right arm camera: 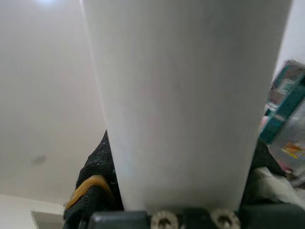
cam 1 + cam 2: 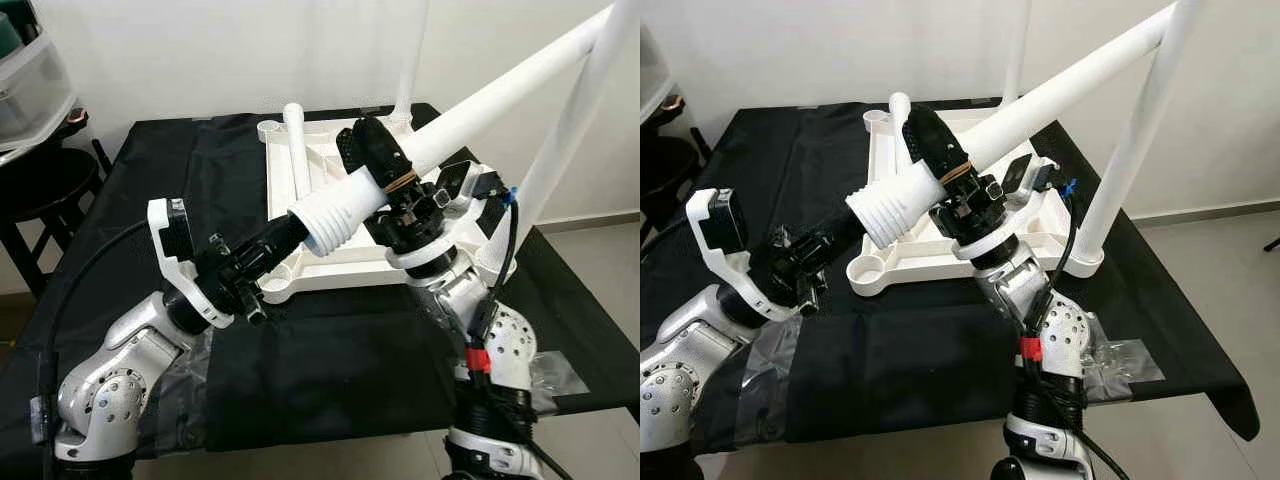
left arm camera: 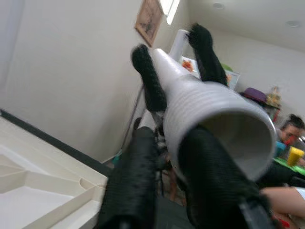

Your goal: Building children table

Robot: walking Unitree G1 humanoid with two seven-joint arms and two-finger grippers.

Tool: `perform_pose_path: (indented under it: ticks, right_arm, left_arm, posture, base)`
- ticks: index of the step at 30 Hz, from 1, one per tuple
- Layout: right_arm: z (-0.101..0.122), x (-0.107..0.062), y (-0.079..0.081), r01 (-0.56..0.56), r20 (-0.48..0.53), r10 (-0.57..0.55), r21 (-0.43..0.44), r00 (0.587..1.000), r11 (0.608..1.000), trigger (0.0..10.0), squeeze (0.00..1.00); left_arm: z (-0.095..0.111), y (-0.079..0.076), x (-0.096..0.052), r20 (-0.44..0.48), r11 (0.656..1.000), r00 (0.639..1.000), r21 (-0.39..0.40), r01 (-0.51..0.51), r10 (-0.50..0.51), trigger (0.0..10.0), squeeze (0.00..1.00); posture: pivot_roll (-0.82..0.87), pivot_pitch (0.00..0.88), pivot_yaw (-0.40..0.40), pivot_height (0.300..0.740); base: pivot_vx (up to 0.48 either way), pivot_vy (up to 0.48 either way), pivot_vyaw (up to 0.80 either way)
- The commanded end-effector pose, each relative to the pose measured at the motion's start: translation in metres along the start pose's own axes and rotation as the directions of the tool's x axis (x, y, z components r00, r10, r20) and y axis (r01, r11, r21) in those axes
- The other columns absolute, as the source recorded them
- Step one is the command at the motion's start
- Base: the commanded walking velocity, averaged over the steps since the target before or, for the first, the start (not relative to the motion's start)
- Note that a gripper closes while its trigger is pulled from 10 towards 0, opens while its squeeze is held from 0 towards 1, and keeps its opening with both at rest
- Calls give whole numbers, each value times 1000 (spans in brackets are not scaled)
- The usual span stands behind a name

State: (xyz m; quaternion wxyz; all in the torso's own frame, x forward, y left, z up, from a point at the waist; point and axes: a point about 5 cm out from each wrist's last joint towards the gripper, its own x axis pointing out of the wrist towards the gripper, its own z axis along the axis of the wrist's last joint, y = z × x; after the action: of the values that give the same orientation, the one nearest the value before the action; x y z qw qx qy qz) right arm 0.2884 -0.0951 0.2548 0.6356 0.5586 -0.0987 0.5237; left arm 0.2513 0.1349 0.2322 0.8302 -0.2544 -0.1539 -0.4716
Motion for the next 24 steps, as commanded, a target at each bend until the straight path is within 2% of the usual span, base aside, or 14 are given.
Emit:
perform_pose_path:
  ticks: [1, 4, 6, 7, 9, 11, 13, 14, 15, 18, 20, 22, 23, 24]
  right_arm:
    - [-1, 3, 2, 8, -13, -8, -35, 1000, 999, 0, 0]
    - [0, 4, 0, 24, -4, -24, -45, 1000, 999, 0, 0]
    - [3, 11, -5, 101, 5, -101, -152, 995, 983, 0, 0]
    - [3, 11, -5, 101, 5, -101, -152, 995, 983, 0, 0]
    - [8, 21, -9, 173, 34, -170, -264, 985, 949, 0, 0]
    - [8, 21, -9, 173, 34, -170, -264, 985, 949, 0, 0]
    - [8, 31, -11, 204, -17, -241, -477, 970, 855, 0, 0]
    - [8, 31, -11, 204, -17, -241, -477, 970, 855, 0, 0]
    - [6, 34, -12, 191, -51, -263, -556, 963, 809, 0, 0]
    - [4, 36, -12, 179, -72, -276, -601, 958, 779, 0, 0]
    - [-6, 40, -16, 142, -136, -319, -690, 938, 710, 0, 0]
    - [-6, 40, -16, 142, -136, -319, -690, 938, 710, 0, 0]
    - [-12, 40, -19, 116, -170, -356, -746, 919, 656, 0, 0]
    - [-12, 40, -19, 116, -170, -356, -746, 919, 656, 0, 0]
  left_arm:
    - [2, 5, -2, 15, 999, 999, -30, -29, 29, 10000, 1000]
    - [5, 6, -4, 27, 999, 999, -35, -34, 35, 10000, 1000]
    - [8, 9, -14, 15, 998, 998, -30, -55, 55, 10000, 1000]
    - [8, 9, -14, 15, 998, 998, -30, -55, 55, 10000, 1000]
    - [10, 17, -28, -3, 993, 994, -17, -113, 113, 10000, 1000]
    - [10, 17, -28, -3, 993, 994, -17, -113, 113, 10000, 1000]
    - [3, 41, -64, -57, 951, 949, 30, -307, 309, 10000, 1000]
    - [3, 41, -64, -57, 951, 949, 30, -307, 309, 10000, 1000]
    - [-1, 51, -83, -85, 916, 912, 59, -397, 401, 10000, 1000]
    - [-4, 56, -94, -101, 891, 885, 77, -448, 454, 10000, 1000]
    - [-8, 67, -119, -100, 799, 794, 115, -590, 600, 10000, 1000]
    - [-8, 67, -119, -100, 799, 794, 115, -590, 600, 10000, 1000]
    - [-10, 71, -127, -88, 753, 748, 125, -646, 658, 10000, 1000]
    - [-10, 71, -127, -88, 753, 748, 125, -646, 658, 10000, 1000]
  posture:
    - [-24, 27, -20, 740]
    - [-22, 26, -21, 740]
    - [-19, 27, -19, 740]
    - [-19, 27, -19, 740]
    - [-16, 28, -18, 740]
    - [-16, 28, -18, 740]
    - [-9, 21, -20, 740]
    - [-9, 21, -20, 740]
    - [-5, 19, -24, 740]
    - [-5, 19, -24, 740]
    - [5, 12, -40, 740]
    - [5, 12, -40, 740]
    - [8, 11, -44, 740]
    - [8, 11, -44, 740]
  base:
    - [0, 0, 0]
    - [0, 0, 0]
    - [0, 0, 0]
    - [0, 0, 0]
    - [0, 0, 0]
    - [0, 0, 0]
    - [0, 0, 0]
    - [0, 0, 0]
    - [0, 0, 0]
    - [0, 0, 0]
    - [0, 0, 0]
    - [0, 0, 0]
    - [0, 0, 0]
    - [0, 0, 0]
